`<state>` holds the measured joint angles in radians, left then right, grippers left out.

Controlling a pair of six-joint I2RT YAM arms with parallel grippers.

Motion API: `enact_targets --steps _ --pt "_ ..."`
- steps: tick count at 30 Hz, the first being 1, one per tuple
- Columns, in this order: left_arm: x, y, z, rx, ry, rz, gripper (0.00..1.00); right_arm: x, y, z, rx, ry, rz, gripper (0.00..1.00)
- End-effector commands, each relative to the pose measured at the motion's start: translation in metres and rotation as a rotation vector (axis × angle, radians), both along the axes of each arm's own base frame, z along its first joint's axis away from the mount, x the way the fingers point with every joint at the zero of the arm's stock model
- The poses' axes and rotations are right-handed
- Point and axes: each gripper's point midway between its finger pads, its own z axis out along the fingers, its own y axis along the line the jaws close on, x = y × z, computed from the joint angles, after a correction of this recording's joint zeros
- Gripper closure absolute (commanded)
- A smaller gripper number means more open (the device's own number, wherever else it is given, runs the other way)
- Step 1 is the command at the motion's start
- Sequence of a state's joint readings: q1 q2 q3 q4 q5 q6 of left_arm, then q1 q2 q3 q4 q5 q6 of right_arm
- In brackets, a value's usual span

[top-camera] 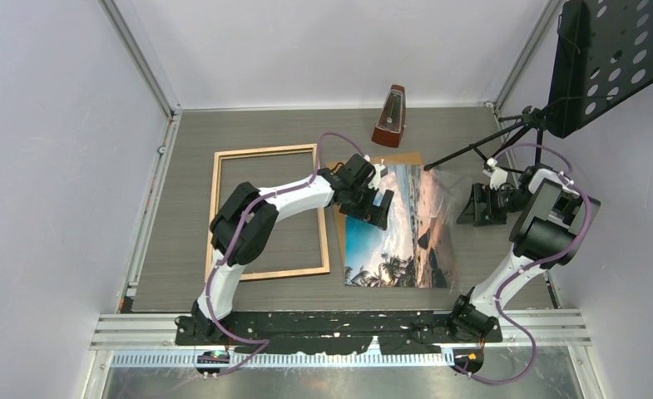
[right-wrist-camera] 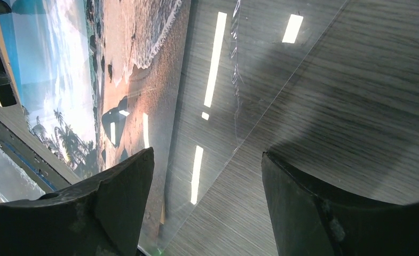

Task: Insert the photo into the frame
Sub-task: Pick up the photo frame item at the center of the board.

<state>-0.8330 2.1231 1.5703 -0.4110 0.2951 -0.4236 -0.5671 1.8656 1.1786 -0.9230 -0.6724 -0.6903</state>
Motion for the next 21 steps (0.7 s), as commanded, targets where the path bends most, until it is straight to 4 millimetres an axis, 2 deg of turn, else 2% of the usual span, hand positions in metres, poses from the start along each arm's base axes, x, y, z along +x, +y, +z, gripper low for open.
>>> enact_targets --steps 1,5,8,13,21 --pt "-0.016 0.007 -0.017 0.037 0.059 0.002 0.01 -0.02 -0.003 -0.018 -0.034 0.091 0.038 0.2" --pt "-0.018 0.007 -0.017 0.027 0.067 0.005 0.01 -0.018 0.002 -0.015 -0.02 0.092 0.055 0.21" --pt "-0.018 0.006 -0.017 0.022 0.069 0.008 0.01 -0.018 0.014 -0.009 0.016 0.094 0.091 0.22" --pt "-0.019 0.006 -0.017 0.02 0.073 0.01 0.01 -0.023 0.039 -0.011 0.035 0.106 0.147 0.23" --pt "-0.02 0.006 -0.017 0.015 0.075 0.01 0.01 -0.021 0.06 0.003 0.121 0.061 0.15 0.24"
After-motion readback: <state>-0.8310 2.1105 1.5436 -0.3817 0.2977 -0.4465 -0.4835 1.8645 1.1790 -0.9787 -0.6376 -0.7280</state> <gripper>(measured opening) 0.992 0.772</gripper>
